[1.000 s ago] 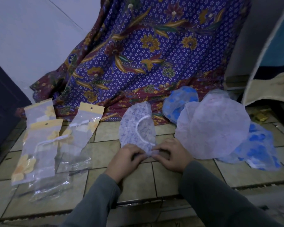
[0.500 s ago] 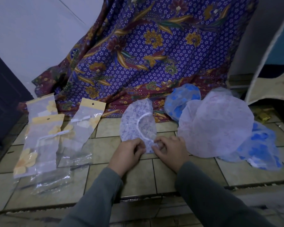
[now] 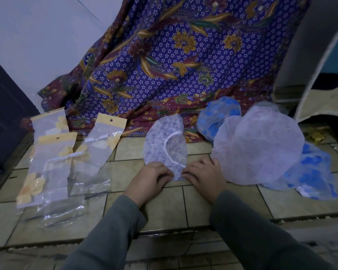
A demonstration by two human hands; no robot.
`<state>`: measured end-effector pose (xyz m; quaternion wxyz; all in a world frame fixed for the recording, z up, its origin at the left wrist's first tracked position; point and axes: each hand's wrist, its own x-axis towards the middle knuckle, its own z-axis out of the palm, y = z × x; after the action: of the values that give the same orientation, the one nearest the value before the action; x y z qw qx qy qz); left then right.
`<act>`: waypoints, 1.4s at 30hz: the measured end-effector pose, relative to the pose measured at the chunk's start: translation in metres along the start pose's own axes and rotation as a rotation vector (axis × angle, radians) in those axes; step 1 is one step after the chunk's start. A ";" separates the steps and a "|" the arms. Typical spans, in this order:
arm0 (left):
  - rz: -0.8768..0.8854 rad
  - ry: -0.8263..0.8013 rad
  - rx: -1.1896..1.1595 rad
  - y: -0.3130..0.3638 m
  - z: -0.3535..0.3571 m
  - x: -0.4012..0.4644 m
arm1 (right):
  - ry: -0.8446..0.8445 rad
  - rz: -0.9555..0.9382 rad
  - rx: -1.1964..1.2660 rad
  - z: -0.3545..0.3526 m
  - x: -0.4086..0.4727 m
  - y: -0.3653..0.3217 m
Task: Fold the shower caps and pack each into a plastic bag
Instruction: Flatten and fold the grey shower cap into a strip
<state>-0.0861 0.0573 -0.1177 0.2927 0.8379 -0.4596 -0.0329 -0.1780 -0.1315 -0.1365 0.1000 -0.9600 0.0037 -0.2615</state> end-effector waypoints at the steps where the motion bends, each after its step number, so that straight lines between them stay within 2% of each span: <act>1: -0.001 0.002 0.024 -0.002 -0.002 -0.001 | -0.042 0.012 0.007 -0.002 -0.001 0.000; 6: -0.030 0.017 0.122 -0.012 -0.010 -0.002 | -0.168 0.008 0.054 -0.008 0.007 0.003; 14: -0.060 0.060 0.020 -0.022 -0.005 0.000 | -0.026 -0.103 0.031 0.002 0.010 0.003; 20: -0.066 0.132 0.023 -0.023 -0.003 0.000 | -0.091 0.038 0.048 -0.001 0.015 -0.004; 24: -0.125 0.092 0.000 -0.018 -0.004 0.003 | -0.186 0.134 0.089 0.001 0.019 -0.009; 35: -0.202 0.115 0.010 -0.013 0.002 0.011 | -0.229 0.305 0.034 0.002 0.030 -0.012; 38: -0.237 0.150 -0.012 -0.013 0.001 0.012 | -0.217 0.311 0.021 0.000 0.030 -0.013; 42: -0.164 0.193 0.057 -0.015 0.004 0.009 | -0.131 0.232 -0.061 0.000 0.023 -0.014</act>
<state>-0.0705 0.0545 -0.1265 0.3080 0.8799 -0.3599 0.0373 -0.1585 -0.1189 -0.1225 0.1002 -0.9708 0.1160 -0.1847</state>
